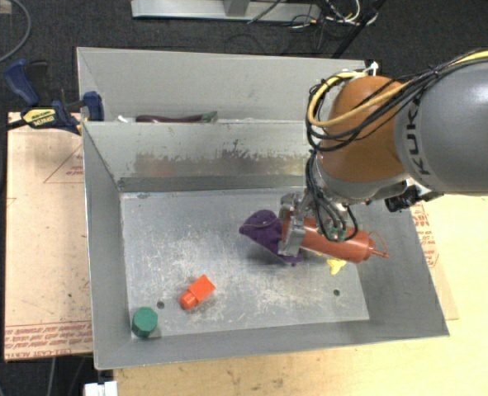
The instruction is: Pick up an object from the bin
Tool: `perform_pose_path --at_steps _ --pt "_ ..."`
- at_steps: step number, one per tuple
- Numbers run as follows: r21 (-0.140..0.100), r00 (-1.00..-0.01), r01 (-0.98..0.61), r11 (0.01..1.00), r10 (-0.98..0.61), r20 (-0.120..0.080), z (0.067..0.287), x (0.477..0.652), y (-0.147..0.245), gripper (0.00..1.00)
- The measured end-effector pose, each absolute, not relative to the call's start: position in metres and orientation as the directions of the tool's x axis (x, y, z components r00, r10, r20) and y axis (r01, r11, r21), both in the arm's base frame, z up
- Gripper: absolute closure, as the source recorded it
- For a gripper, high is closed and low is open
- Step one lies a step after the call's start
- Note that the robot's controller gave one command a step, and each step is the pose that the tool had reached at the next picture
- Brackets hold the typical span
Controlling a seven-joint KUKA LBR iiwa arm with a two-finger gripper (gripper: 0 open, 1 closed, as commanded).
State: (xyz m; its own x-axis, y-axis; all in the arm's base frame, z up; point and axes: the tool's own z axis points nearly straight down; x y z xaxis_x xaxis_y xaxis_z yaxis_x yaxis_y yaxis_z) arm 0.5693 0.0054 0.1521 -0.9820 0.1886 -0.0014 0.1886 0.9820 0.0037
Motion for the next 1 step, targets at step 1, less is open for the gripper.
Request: perform_pose_path --at_steps 1 --pt "0.005 -0.986 0.167 0.986 0.167 -0.005 0.2955 0.5638 0.0030 1.00"
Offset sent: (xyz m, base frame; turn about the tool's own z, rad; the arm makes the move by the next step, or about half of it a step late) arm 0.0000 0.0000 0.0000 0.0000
